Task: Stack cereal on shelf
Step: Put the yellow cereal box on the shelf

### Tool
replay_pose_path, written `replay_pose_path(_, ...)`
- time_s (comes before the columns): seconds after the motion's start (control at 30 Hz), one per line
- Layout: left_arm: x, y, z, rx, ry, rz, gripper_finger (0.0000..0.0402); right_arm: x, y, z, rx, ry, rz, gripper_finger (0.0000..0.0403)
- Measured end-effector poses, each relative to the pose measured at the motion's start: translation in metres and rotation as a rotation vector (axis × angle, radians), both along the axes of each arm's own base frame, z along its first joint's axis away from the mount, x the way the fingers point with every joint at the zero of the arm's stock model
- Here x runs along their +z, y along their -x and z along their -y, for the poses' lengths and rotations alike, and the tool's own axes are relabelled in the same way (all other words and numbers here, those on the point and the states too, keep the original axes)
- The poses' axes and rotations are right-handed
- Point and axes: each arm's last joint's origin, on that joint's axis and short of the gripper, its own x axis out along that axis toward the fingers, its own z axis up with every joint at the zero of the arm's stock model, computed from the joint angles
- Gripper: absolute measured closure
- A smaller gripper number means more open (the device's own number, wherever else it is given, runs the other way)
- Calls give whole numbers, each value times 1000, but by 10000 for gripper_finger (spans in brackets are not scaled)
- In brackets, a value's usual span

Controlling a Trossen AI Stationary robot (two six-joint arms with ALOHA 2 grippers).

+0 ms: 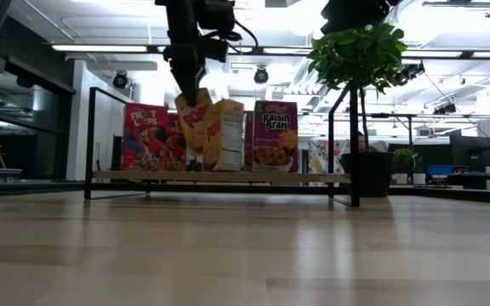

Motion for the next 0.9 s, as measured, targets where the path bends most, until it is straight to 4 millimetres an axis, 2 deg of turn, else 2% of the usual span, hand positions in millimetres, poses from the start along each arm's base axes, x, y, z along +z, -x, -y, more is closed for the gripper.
replay_pose_path(0.9, -25, -22, -3, -238, -67, -75, 301, 2, -1, 0, 0, -7, 20, 177)
